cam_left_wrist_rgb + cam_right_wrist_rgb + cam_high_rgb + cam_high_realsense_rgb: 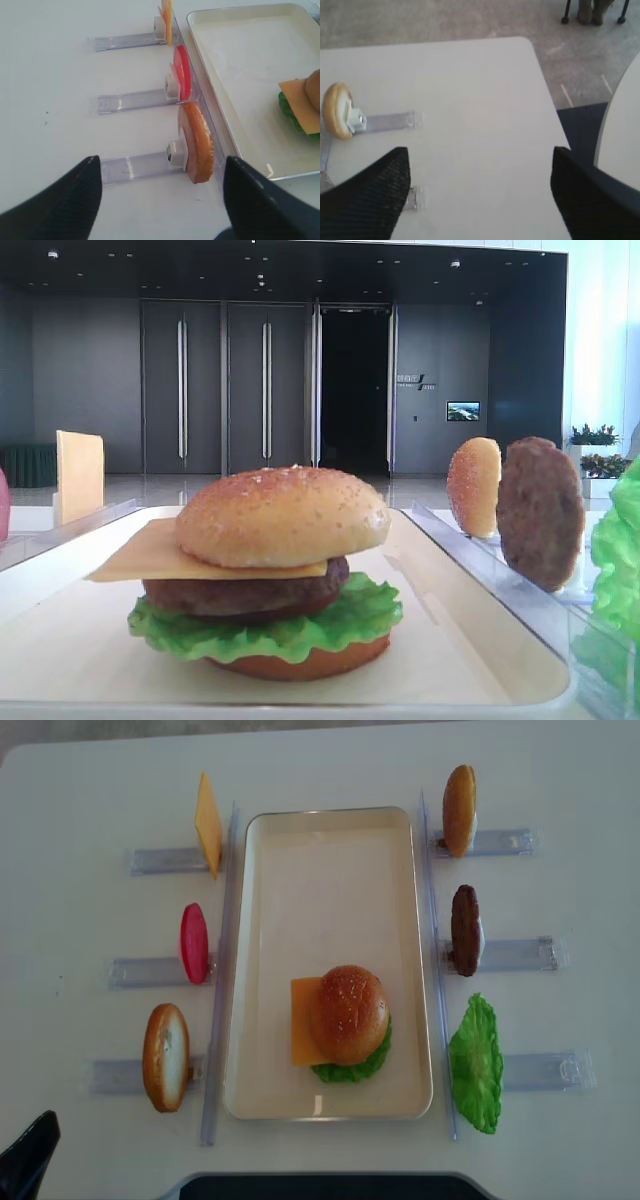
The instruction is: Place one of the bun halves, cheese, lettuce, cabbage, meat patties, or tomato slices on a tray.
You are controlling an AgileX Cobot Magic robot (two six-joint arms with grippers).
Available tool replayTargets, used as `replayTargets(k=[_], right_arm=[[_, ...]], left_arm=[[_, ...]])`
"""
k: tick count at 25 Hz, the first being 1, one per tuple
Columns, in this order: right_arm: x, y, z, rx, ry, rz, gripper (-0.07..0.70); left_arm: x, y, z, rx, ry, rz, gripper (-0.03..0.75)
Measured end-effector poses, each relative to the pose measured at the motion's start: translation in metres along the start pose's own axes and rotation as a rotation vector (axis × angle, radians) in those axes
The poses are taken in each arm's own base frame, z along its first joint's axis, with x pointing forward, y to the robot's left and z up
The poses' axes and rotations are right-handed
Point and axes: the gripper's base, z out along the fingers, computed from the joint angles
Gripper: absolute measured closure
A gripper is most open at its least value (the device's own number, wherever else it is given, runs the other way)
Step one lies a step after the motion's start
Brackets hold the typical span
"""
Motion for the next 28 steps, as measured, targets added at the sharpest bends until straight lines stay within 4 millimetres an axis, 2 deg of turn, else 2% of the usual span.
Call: replayTargets(k=[5,7,11,14,20,22,28], right_arm=[[0.015,-0.006,-0.045,0.015,-0.122,0.012,0.055],[0.028,-0.008,-0.062,0.019,-0.151,-0.002,0.055],[0.058,-0.011,-0.082,0.024,-0.162,-0.007,0.055],[0.081,-0.010,-0.084,0.013,-0.141,0.001,0.055],[0.124,-0.003,-0.059,-0.039,-0.019,0.014,0.055],[0.135,-0.002,-0.056,-0.049,-0.018,0.018,0.055],[0.161,0.000,-0.072,-0.091,-0.166,0.002,0.055]], left_arm=[[0.000,0.000,0.000,0.000,0.000,0.000,0.139],[0.000,0.000,0.000,0.000,0.000,0.000,0.139],[0.000,0.000,0.000,0.000,0.000,0.000,0.139],[0.000,0.000,0.000,0.000,0.000,0.000,0.139],[0.000,0.000,0.000,0.000,0.000,0.000,0.139],[0.000,0.000,0.000,0.000,0.000,0.000,0.139],[0.000,0.000,0.000,0.000,0.000,0.000,0.139]])
